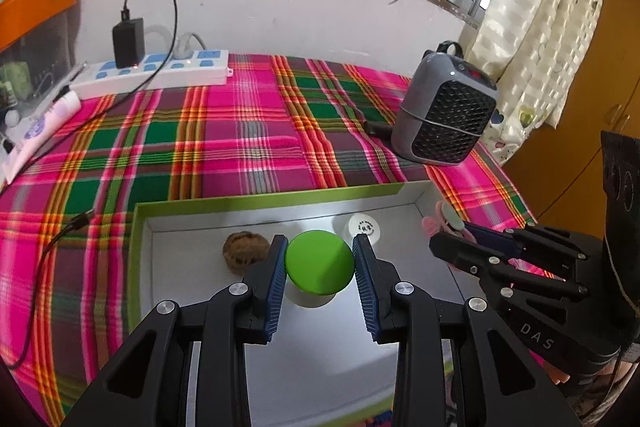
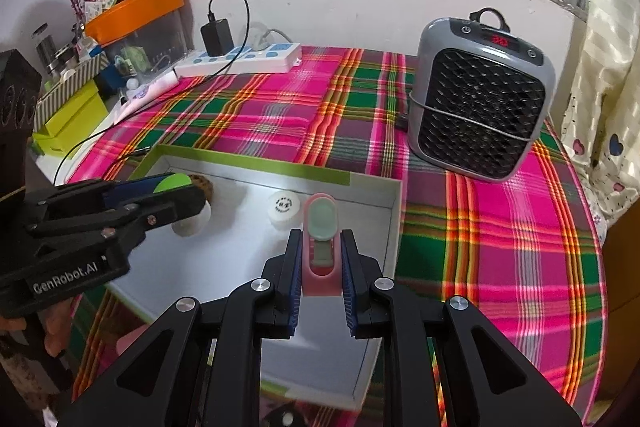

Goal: Organize objects
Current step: 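Carry the mushroom toy and pink clip over the green box with both grippers, then lower the mushroom toy into the box and open the left gripper while the right gripper lowers the pink clip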

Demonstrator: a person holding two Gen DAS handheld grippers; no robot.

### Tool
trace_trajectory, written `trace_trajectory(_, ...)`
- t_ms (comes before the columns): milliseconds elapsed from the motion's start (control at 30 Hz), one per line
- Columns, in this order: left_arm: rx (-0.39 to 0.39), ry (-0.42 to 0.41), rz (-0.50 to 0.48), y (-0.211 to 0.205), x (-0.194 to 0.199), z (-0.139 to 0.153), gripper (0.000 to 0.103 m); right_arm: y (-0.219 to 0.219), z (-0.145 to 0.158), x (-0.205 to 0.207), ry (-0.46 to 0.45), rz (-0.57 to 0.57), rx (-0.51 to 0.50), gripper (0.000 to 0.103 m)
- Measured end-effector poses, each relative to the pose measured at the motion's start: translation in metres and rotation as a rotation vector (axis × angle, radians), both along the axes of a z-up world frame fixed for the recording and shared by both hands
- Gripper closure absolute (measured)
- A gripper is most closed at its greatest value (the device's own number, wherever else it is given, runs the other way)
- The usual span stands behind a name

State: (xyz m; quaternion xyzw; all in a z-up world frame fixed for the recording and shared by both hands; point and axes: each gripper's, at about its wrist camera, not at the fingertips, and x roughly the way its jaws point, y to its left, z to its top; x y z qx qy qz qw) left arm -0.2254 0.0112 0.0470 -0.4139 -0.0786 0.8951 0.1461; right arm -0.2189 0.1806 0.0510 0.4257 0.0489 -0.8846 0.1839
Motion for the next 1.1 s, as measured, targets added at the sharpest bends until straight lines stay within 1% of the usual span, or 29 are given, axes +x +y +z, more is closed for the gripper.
trace_trajectory(233, 0.001, -0.04, -0.001, 0.005, -0.019, -0.013, 0.072, -0.002, -0.011, -0.018, -0.033, -0.004, 0.023, 0.085)
trace_trajectory(467, -0.002, -0.056, -0.002, 0.007, -0.03, -0.019, 0.072, -0.003, -0.02, -0.029, -0.05, -0.003, 0.028, 0.085)
trace_trajectory(1100, -0.025, -0.077, -0.01, 0.012, -0.035, -0.023, 0.072, -0.011, -0.027, -0.036, -0.05, 0.009, 0.056, 0.085)
